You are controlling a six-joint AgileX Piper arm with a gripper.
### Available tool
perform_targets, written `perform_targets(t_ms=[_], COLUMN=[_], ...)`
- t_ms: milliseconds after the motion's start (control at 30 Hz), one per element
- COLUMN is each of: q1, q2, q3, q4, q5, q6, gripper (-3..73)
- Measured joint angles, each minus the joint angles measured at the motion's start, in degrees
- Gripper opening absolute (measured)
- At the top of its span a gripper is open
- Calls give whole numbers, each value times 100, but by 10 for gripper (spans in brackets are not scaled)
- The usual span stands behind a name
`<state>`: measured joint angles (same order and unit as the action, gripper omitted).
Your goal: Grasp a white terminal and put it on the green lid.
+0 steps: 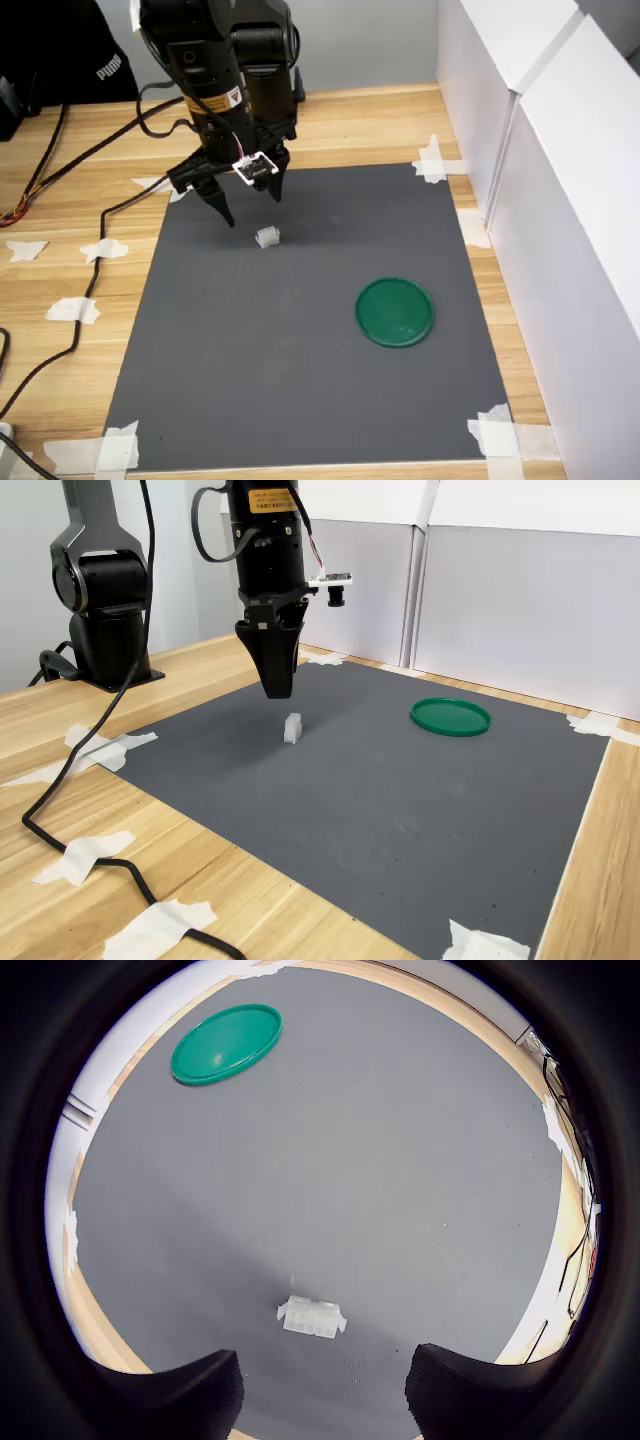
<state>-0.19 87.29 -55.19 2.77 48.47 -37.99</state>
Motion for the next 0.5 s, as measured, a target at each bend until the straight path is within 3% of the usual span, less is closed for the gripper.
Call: perform_targets(t_ms=[500], q1=[281], q2=[234], q3=[393], q4=[26], q5=[-627], q6=[122], gripper=[683])
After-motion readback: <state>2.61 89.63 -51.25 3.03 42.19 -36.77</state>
